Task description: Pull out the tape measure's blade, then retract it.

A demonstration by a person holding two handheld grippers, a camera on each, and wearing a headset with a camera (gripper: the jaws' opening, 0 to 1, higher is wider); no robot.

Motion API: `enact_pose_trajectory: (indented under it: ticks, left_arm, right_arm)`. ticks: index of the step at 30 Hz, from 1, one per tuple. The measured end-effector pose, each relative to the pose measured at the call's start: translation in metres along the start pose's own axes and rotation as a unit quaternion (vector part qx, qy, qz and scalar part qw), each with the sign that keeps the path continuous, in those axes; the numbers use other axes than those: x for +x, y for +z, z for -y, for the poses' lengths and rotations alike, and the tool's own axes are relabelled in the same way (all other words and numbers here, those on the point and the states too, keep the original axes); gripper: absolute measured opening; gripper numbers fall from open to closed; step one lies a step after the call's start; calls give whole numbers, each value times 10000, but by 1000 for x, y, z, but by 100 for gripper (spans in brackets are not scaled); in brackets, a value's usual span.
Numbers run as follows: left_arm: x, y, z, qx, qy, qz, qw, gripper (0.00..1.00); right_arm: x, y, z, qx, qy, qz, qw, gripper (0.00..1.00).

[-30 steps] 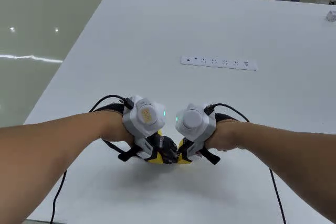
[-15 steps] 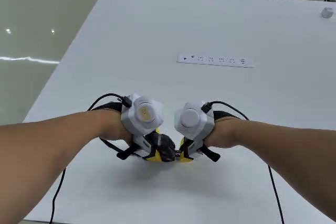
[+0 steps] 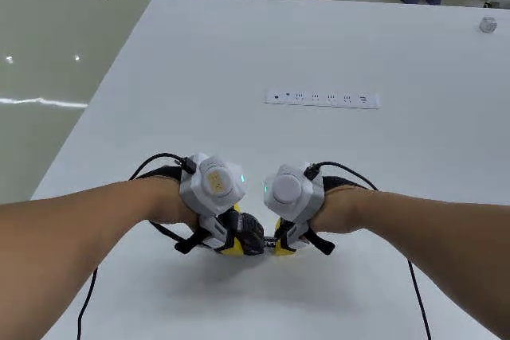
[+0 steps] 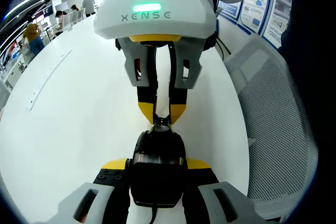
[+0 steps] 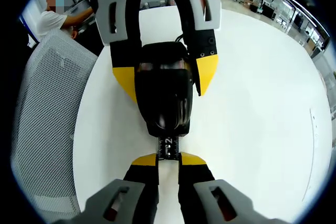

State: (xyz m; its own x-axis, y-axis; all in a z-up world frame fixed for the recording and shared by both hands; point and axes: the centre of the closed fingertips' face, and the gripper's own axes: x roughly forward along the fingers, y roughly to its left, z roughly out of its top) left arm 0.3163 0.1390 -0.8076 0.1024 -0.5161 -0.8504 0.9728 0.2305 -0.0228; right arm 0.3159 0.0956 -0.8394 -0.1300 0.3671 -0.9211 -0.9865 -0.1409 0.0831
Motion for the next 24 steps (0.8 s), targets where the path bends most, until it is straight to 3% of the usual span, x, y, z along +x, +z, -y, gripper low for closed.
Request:
enact_pose_trajectory:
  ticks: [24]
  left_arm:
    - [-1, 1, 0, 35, 24, 63, 10000, 35]
  right_arm:
    - [-8, -24, 1, 138, -12, -96, 9999, 11]
